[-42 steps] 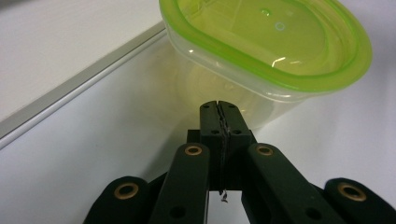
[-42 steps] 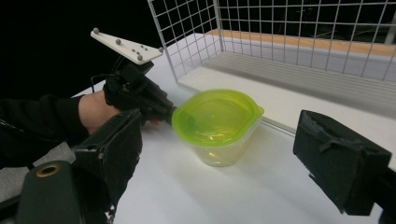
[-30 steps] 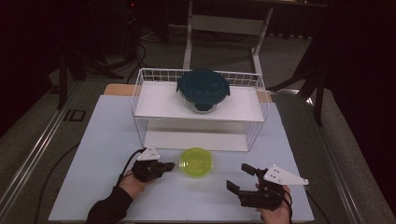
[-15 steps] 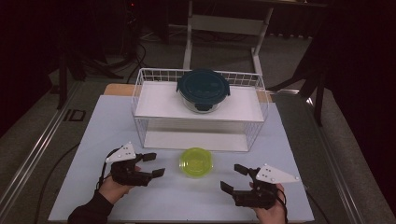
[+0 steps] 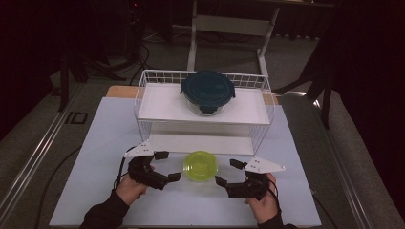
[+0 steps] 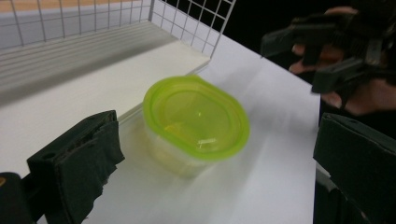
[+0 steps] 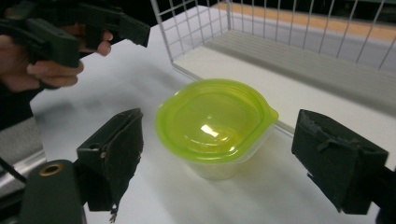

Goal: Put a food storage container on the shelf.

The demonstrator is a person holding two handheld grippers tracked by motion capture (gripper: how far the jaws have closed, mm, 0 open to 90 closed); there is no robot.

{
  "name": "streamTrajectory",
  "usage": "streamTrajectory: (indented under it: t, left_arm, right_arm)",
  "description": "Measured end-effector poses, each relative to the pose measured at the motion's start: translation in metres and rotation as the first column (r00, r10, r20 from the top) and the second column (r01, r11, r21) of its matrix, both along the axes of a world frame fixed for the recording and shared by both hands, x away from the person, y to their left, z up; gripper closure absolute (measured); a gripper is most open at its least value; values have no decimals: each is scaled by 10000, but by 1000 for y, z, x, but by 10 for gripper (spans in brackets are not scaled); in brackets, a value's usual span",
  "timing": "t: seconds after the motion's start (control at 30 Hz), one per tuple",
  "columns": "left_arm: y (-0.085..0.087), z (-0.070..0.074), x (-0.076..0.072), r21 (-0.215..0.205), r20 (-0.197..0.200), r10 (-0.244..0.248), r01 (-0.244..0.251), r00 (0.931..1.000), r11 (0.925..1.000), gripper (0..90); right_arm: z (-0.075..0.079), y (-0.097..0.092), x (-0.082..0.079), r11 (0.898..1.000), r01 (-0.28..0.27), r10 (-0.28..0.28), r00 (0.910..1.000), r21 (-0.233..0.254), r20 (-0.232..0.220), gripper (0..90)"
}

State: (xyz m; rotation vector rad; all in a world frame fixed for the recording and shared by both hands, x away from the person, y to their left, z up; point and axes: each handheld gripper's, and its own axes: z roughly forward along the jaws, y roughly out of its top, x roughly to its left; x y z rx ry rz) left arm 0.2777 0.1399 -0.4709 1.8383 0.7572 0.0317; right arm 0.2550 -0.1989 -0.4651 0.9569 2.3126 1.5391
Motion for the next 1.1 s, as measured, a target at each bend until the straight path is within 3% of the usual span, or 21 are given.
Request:
streamTrajectory:
  t: [0.1,0.17,0.27,0.37,0.4,0.43,0.47,0.6,0.67,0.73,0.77,0.8,0.83,0.9,0.93,1.0,1.07,1.1]
  left_arm:
    - [-7,-1,7,231,-230,241,-236,9994,9995,17]
    - [-9,-4,13,178,-561,370,-360,9977,9992,42]
    - [-11,-12,24,248,-1354,821,-795,9874,9965,73]
    - [-13,-19,29,300,-1918,1154,-1117,9746,9933,119]
    - [-13,-19,29,300,-1918,1154,-1117,9746,9933,124]
    - [-13,-19,29,300,-1918,1154,-1117,9746,9933,124]
    - [-15,-28,37,-31,-2967,1390,-1465,9448,9892,160]
    - [-21,-33,37,162,-3547,1609,-1660,9211,9860,238]
    - [-23,-36,36,233,-3632,1604,-1631,9178,9863,296]
    - [-24,-40,36,169,-3856,1579,-1642,9090,9863,380]
    - [-24,-40,36,169,-3856,1579,-1642,9090,9863,418]
    - [-25,-41,35,234,-3961,1645,-1692,9034,9853,418]
    - [-27,-43,34,424,-3942,1736,-1708,9025,9844,446]
    - [-26,-44,32,213,-3970,1600,-1652,9037,9860,539]
    - [-25,-44,32,187,-3878,1525,-1577,9090,9873,586]
    - [-26,-42,30,241,-3864,1462,-1485,9107,9886,654]
    - [-27,-41,28,280,-3847,1462,-1468,9114,9888,678]
    - [-28,-40,27,311,-3909,1509,-1509,9080,9881,687]
  right_arm:
    - [-2,5,9,9986,463,-471,9984,-236,-324,117]
    - [-4,6,15,9987,512,-507,9954,43,-810,130]
    - [-8,8,23,9980,613,-579,9874,181,-1474,140]
    - [-14,9,30,9960,837,-751,9747,324,-2105,167]
    - [-14,9,30,9960,837,-751,9747,324,-2105,167]
    - [-16,10,33,9943,1003,-893,9691,365,-2299,167]
    - [-18,11,40,9916,1181,-994,9566,525,-2739,250]
    - [-22,14,51,9901,1280,-1007,9339,578,-3430,334]
    - [-24,15,55,9885,1365,-1010,9163,651,-3875,360]
    - [-26,14,58,9864,1524,-1133,9020,616,-4165,389]
    - [-28,13,60,9852,1591,-1142,8872,641,-4470,391]
    - [-28,13,60,9852,1591,-1142,8872,641,-4470,391]
    - [-29,13,60,9834,1713,-1245,8767,597,-4646,431]
    - [-33,12,60,9844,1694,-1219,8518,478,-5095,508]
    - [-35,12,60,9850,1634,-1101,8410,548,-5297,537]
    - [-37,12,59,9851,1620,-1052,8322,572,-5444,625]
    - [-39,11,58,9834,1569,-768,8153,913,-5740,720]
    - [-38,11,57,9832,1560,-744,8158,944,-5736,731]
